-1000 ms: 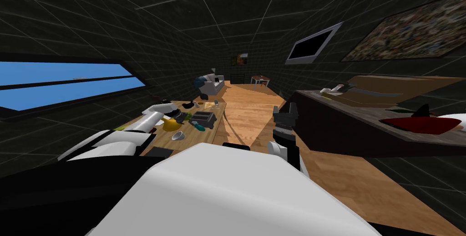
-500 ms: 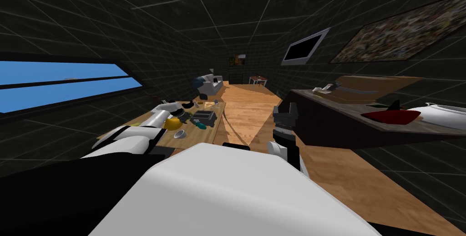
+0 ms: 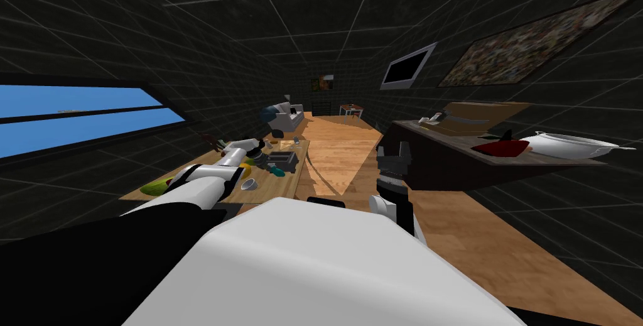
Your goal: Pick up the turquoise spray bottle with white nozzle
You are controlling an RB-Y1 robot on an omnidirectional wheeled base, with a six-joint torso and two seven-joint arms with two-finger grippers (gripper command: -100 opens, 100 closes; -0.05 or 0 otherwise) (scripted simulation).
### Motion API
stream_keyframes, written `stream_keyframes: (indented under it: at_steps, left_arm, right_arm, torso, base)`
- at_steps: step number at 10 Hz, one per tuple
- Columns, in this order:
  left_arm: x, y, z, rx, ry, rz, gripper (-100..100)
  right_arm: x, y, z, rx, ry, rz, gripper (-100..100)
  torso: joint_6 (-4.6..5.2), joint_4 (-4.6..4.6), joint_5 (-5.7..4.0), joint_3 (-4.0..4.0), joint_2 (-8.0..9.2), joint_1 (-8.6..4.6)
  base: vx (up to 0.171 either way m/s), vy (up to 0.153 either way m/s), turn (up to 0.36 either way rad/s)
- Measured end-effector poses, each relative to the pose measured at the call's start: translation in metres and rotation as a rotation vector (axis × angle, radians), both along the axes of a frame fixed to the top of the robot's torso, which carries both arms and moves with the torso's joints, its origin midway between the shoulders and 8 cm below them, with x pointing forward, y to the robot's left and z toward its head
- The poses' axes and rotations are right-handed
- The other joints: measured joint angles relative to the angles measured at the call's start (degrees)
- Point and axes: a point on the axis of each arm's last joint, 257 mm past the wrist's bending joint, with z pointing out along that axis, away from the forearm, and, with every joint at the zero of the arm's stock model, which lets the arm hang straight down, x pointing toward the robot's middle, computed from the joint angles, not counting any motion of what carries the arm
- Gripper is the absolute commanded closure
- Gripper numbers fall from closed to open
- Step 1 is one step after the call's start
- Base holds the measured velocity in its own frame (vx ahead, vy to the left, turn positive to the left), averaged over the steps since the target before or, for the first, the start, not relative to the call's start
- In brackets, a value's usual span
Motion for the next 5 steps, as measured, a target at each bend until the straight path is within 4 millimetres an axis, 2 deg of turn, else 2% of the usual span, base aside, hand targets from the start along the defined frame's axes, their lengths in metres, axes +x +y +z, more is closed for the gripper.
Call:
stream_keyframes:
  at_steps: [1,2,3,5]
  left_arm:
    - [0.005,-0.016,-0.003,-0.023,0.019,-0.003,-100]
    - [0.011,-0.022,-0.002,-0.024,0.026,-0.006,-100]
    - [0.014,-0.038,-0.006,-0.044,0.048,-0.016,-100]
    - [0.024,-0.061,-0.01,-0.056,0.08,-0.041,-100]
  right_arm:
    - [0.0,0.0,0.0,0.0,0.0,0.0,0]
    - [0.0,0.0,0.0,0.0,0.0,0.0,0]
    - [0.0,0.0,0.0,0.0,0.0,0.0,0]
    - [0.0,0.0,0.0,0.0,0.0,0.0,0]
  torso:
    - [-0.09,0.05,0.0,0.09,0.12,0.02]
    - [-0.12,0.03,-0.02,0.01,-0.04,-0.04]
    - [-0.04,0.03,-0.01,0.05,0.06,-0.07]
    - [-0.02,-0.1,0.16,-0.09,-0.11,-0.07]
  base:
    - [-0.084,0.01,0.019]
    - [-0.134,0.011,-0.177]
    - [-0.15,0.044,-0.134]
    - [-0.056,0.002,-0.002]
